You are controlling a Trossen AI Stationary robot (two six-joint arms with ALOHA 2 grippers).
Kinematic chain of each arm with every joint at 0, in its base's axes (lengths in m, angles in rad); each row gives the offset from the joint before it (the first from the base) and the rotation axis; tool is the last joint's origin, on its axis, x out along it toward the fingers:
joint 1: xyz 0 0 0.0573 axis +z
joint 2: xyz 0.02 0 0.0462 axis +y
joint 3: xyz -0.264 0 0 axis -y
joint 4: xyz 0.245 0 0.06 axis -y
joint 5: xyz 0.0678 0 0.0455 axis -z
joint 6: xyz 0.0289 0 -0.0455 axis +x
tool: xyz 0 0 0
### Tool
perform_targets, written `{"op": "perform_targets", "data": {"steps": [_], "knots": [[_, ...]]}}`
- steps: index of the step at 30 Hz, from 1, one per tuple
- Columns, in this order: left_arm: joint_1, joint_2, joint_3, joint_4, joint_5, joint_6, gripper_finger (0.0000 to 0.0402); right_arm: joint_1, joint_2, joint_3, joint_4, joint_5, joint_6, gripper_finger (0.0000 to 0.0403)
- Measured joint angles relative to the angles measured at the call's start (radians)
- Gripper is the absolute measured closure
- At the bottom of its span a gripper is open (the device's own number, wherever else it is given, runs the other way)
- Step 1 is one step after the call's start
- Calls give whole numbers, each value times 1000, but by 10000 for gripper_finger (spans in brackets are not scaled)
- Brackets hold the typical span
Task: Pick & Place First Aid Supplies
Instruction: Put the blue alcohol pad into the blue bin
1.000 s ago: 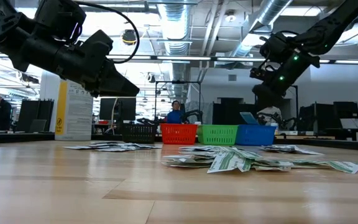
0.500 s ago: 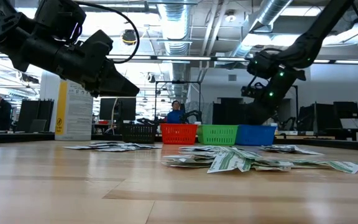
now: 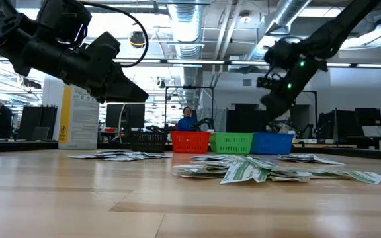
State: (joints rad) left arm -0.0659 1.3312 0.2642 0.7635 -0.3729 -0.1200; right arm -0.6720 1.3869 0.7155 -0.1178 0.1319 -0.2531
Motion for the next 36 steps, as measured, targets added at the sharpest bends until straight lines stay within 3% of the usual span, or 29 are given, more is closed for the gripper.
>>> {"op": "perform_targets", "data": {"steps": [7, 11, 19, 36], "knots": [[0, 0, 0, 0, 0, 0, 268, 137, -155, 1, -123, -14, -39, 370], [0, 0, 0, 0, 0, 0, 268, 216, -196, 1, -236, -84, -60, 375], [0, 0, 0, 4, 0, 0, 268, 363, -176, 1, -376, -215, -51, 381], [0, 0, 0, 4, 7, -1, 268, 595, -125, 0, -447, -185, 249, 360]]}}
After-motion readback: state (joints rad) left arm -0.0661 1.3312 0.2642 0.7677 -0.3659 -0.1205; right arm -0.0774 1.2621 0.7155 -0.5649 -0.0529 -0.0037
